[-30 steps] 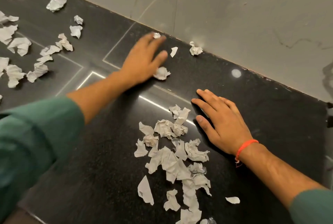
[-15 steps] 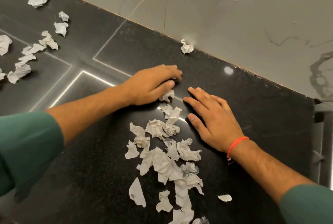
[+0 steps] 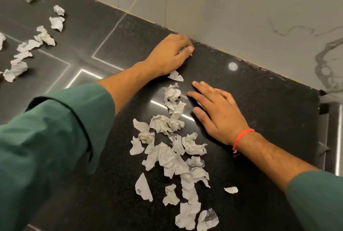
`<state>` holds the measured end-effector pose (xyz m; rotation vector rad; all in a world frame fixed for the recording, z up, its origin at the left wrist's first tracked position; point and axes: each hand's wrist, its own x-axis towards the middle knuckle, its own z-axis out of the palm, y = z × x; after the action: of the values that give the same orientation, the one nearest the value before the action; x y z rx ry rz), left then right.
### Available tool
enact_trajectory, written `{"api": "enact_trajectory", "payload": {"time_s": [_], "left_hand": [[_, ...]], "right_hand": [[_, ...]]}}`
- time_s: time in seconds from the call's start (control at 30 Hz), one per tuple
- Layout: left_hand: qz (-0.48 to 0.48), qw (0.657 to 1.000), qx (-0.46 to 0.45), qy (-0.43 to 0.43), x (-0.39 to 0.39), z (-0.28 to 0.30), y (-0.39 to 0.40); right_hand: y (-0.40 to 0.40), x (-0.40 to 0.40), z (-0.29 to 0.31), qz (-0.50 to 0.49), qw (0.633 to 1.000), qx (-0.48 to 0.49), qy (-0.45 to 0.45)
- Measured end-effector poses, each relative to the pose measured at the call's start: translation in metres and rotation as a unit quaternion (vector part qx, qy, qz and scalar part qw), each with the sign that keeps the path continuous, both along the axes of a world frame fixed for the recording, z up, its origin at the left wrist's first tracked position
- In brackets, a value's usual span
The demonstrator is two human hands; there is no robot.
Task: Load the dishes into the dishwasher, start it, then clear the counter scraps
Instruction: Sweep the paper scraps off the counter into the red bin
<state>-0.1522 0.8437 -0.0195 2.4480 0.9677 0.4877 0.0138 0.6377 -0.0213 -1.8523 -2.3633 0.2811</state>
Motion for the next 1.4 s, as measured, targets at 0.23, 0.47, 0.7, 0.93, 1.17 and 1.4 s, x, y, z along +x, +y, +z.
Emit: {"api": "enact_trajectory", "payload": {"time_s": [0.23, 0.47, 0.7, 0.93, 1.17, 1.4], "left_hand": [[-0.008, 0.991, -0.112, -0.073, -0.071, 0.010, -0.096], [-0.030, 0.981, -0.162, -0.099, -0.097, 0.013, -0.185], [0.219, 0.940, -0.168, -0.201, -0.107, 0.017, -0.204], [0.208, 0.958, -0.164, -0.109, -0.087, 0.020, -0.269], [0.240, 0.943, -0.182, -0.142, -0.097, 0.035, -0.287], [0.303, 0.932, -0.151, -0.129, -0.136, 0.022, -0.324]], "right_hand": [[0.002, 0.001, -0.002, -0.018, 1.000, 0.009, 0.017], [0.000, 0.001, -0.005, -0.015, 0.999, 0.017, 0.023], [0.000, 0.000, -0.004, -0.014, 0.999, 0.012, 0.047], [-0.011, -0.031, 0.014, -0.105, 0.963, -0.067, 0.240], [-0.062, -0.048, 0.037, -0.096, 0.900, -0.136, 0.404], [-0.169, -0.019, 0.027, -0.198, 0.909, 0.007, 0.367]]}}
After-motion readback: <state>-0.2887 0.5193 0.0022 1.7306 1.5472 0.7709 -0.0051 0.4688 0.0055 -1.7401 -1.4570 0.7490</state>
